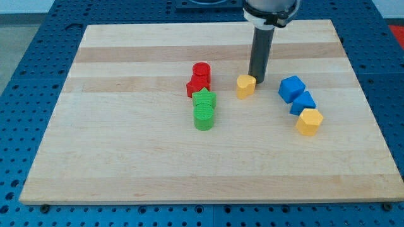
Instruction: Nudge the yellow hexagon up a bit
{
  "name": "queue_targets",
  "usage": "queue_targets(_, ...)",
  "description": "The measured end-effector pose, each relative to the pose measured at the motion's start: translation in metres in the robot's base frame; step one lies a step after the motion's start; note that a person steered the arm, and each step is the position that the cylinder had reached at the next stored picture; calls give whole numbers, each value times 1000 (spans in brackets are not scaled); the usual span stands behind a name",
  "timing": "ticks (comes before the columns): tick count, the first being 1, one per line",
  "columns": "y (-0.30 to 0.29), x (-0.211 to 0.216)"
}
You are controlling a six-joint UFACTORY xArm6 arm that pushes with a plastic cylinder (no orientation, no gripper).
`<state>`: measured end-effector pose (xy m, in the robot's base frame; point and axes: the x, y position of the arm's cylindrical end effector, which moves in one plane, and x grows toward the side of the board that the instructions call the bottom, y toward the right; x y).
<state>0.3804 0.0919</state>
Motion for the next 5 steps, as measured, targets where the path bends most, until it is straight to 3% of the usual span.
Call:
queue_targets(2, 17, -37)
queue_targets(4, 76, -38)
queue_targets(5, 124, 26)
